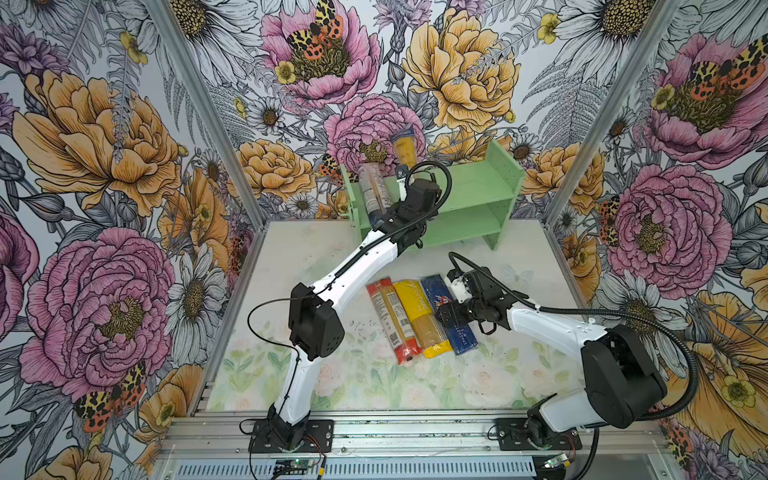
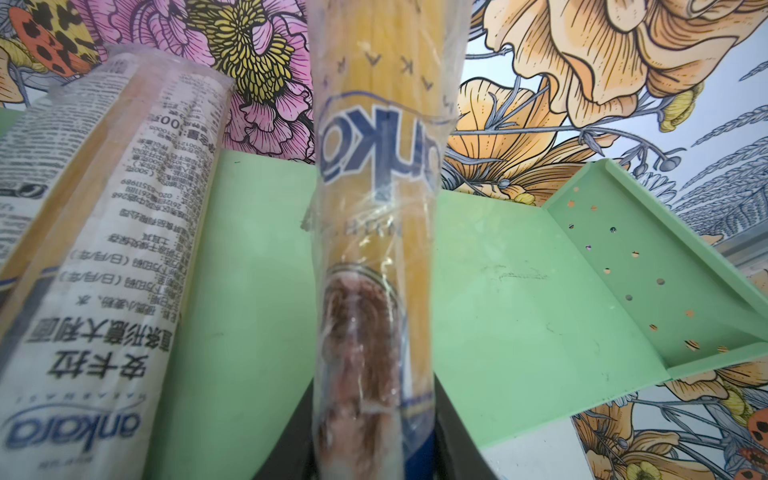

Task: Place and organize the pasta boxes and bags onto the shelf
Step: 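Lower the Ankara bag beside the clear bag on the lower tier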

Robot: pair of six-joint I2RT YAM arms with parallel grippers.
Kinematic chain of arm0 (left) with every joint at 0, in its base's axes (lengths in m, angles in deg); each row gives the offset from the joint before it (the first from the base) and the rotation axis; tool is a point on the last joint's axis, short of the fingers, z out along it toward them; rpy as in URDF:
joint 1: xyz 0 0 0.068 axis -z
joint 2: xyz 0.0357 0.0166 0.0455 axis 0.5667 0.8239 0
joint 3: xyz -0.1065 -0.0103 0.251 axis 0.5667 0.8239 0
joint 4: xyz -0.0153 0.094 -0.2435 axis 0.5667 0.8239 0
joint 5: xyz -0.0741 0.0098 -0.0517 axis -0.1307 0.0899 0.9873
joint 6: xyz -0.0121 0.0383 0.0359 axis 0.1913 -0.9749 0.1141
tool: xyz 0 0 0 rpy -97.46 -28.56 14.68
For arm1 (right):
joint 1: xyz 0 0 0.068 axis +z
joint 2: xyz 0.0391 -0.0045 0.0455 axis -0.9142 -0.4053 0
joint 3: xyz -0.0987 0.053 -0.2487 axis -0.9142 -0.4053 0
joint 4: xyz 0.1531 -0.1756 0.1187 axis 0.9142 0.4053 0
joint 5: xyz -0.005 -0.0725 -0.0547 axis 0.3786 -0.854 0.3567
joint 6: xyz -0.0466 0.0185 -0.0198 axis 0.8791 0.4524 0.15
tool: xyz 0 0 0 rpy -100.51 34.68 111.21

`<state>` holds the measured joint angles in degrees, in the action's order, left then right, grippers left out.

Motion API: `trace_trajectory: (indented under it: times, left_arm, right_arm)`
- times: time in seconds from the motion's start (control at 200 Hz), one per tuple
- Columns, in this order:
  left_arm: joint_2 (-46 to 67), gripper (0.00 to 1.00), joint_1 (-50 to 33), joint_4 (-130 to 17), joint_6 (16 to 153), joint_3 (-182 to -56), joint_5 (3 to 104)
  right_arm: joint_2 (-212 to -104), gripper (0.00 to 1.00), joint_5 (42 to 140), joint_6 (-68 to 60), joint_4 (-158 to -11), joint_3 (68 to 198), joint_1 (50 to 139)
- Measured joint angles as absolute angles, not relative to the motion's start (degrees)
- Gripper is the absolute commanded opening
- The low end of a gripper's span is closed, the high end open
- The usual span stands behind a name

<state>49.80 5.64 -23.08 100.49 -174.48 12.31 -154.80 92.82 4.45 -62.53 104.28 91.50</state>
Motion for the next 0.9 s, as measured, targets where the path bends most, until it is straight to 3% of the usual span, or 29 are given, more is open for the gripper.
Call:
trace_trajectory:
  times: [0.495, 0.666, 0.901]
  left_arm:
    - [51.53, 0.14, 5.4, -24.0, 102.18, -176.31, 13.21]
    - [51.53, 0.23, 5.38, -24.0, 102.18, -176.31, 13.21]
    - [51.53, 0.27, 5.31, -24.0, 102.39, -176.31, 13.36]
  right_arm:
    - [-154.8, 0.98, 92.82, 4.45, -62.37, 104.28, 91.5]
    - [-154.8, 0.98, 92.82, 4.45, -62.35, 104.28, 91.5]
    - [-154.8, 0.98, 92.82, 4.45, -62.35, 104.28, 91.5]
